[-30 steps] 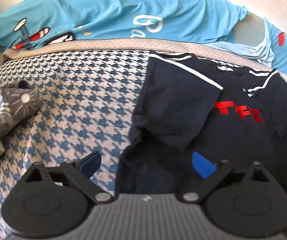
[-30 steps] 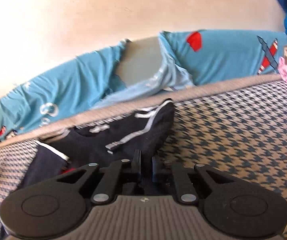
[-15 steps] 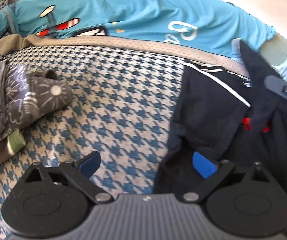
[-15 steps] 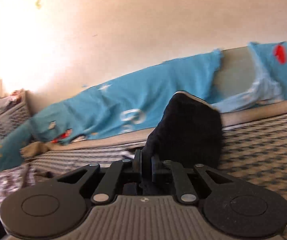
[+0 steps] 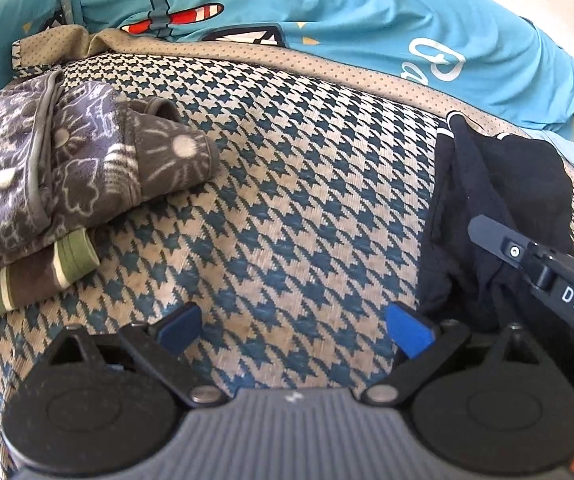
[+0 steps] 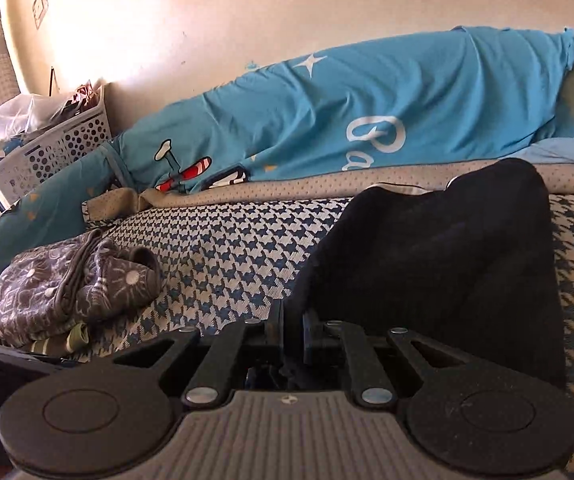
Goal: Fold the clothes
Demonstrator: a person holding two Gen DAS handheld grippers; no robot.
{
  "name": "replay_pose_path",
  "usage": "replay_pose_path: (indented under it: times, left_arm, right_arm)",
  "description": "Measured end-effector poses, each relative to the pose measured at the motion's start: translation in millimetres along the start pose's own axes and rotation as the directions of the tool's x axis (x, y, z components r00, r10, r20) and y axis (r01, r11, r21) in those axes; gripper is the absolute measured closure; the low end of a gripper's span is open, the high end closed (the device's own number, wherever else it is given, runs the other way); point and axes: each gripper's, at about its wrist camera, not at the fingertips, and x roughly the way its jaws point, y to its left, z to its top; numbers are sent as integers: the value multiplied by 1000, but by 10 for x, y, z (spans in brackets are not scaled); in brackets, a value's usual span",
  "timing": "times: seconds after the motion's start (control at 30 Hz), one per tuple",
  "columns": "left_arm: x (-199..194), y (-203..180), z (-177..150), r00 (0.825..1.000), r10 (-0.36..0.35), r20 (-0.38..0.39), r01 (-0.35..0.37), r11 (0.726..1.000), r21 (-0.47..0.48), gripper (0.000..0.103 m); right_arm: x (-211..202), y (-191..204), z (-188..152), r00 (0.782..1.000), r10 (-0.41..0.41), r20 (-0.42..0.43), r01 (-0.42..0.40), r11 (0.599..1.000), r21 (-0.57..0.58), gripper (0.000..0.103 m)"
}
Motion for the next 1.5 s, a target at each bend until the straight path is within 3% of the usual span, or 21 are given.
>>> replay_pose_path:
  times: [0.2,0.5,0.73,0.9,1.13,1.3,1.5]
  left_arm:
    - [-1,-28,41,1000,9,10,-9,1000,-6,4]
    - [-11,-21,79,1000,23,22,-22,999,-26,3]
    - [-61,-61,107,998,39,50,-39,999,-13,2]
    - [-23,-175,27,998,49,48,-52,997,48,2]
    - [-21,-237,-179,995,78,54,-84,990,116,1]
    - [-108,-257,-385,994,77,74,-88,983,164,0]
    - [-216,-256,-579,996,53,74,-66,980,188,0]
  right_arm:
    - [73,-15,-38,1000,-10,-29,10,1000,1,93]
    - [129,14,-73,998,7,-62,-9,1000,-22,81]
    - [-190,-1,46,997,64,-47,-64,998,-1,62]
    - [-422,31,17,998,45,-45,-45,999,-17,62]
    - [-765,-62,-204,995,-58,-87,54,997,-48,62]
    - [-1120,-152,-283,993,-107,-57,109,994,26,62]
    - [-1452,-70,-462,992,-103,-67,108,991,84,62]
